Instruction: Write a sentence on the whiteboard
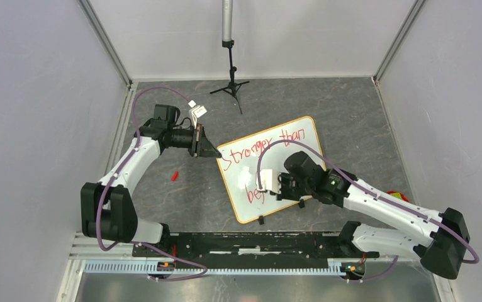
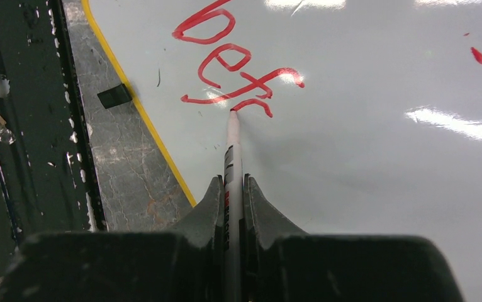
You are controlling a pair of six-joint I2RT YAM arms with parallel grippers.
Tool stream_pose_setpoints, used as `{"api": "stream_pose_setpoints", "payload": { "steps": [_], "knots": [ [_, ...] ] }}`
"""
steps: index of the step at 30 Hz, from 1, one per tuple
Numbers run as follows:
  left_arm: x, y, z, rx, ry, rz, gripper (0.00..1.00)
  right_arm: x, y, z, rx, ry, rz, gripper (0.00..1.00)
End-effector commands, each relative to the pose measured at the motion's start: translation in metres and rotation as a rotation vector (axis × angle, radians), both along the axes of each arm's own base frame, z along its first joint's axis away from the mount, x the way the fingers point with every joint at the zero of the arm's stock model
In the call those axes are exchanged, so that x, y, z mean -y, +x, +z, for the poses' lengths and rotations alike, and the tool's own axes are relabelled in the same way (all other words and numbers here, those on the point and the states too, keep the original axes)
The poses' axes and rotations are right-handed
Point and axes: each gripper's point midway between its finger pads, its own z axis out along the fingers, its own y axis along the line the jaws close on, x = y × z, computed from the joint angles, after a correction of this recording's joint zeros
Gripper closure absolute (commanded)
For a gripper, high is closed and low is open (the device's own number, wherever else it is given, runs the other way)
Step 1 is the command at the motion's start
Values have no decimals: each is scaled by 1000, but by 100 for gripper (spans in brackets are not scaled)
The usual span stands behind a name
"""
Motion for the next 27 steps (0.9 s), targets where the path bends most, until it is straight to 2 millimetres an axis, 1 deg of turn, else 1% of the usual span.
{"api": "stream_pose_setpoints", "payload": {
  "steps": [1,4,8,11,17,19,24,27],
  "knots": [
    [-2,15,3,77,28,16,97,12,0,-8,5,-71,0,100],
    [-2,14,3,75,28,15,97,15,5,-4,33,-72,-16,100],
    [-2,14,3,73,27,16,98,16,18,11,92,-57,-78,100],
    [-2,13,3,69,25,16,98,12,28,22,127,-32,-113,100],
    [-2,13,4,76,26,15,98,2,35,35,146,9,-126,100],
    [-2,13,3,72,26,15,98,-1,35,36,140,15,-121,100],
    [-2,13,1,68,28,15,98,-5,26,27,88,8,-72,100],
    [-2,13,2,71,28,15,97,-5,19,27,73,18,-45,100]
  ]
}}
